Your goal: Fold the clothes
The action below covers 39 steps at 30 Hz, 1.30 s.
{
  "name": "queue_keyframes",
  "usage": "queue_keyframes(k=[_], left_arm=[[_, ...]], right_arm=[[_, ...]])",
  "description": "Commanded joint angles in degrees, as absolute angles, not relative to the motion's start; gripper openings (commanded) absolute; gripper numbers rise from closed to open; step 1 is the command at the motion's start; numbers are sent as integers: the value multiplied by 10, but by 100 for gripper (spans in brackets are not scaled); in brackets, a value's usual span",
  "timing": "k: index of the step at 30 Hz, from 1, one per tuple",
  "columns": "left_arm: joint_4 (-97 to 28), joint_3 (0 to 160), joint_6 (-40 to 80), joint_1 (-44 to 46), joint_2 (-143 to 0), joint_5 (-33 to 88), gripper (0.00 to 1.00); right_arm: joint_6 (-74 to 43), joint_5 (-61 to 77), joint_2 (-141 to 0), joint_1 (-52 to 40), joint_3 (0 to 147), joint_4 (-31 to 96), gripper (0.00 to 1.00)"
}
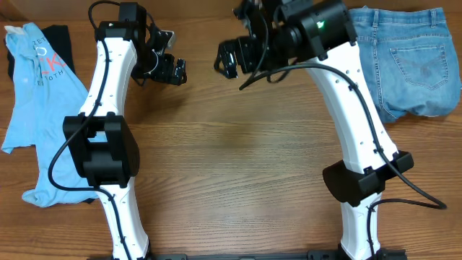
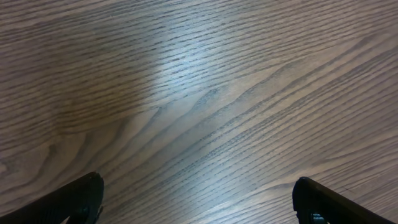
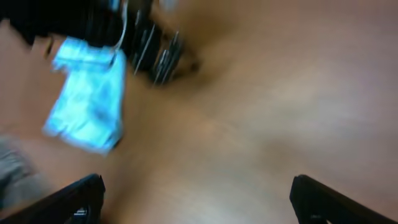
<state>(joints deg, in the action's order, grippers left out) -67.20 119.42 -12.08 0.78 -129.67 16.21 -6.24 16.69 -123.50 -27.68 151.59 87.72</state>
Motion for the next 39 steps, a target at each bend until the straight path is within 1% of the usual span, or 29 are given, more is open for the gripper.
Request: queue_keyframes(k=[1,5,10,12,16,21,27,30,33,39], left_arm=[[-670,1206,-116,11,-1295,159,100],[-670,1206,-116,11,-1295,159,100],[-670,1206,-116,11,-1295,159,100],[-670,1206,-116,11,-1295,159,100],[-670,1206,-116,11,-1295,159,100],[-670,1206,-116,11,-1295,159,100],[-670,1206,-116,11,-1295,159,100],[-670,1206,-116,11,-1295,159,100],[-670,1206,-116,11,-1295,159,100],[-670,1206,-116,11,-1295,159,100]], right_arm=[[-44,24,-1156,-295,1475,780,100],[-44,15,-1037,-260,1321,651,100],[-45,18,-833,-187,998,493,100],[-45,25,-775,-165,898,428,100],[-45,71,-628,-110,653,253,100],[-45,82,-463,-72,401,111,100],[-45,82,-297,-54,175,-20,100],[-45,82,-218,-54,96,-30,100],[-45,83,-136,-51,40,-29,100],[-45,82,-76,-34,6,-26,100]])
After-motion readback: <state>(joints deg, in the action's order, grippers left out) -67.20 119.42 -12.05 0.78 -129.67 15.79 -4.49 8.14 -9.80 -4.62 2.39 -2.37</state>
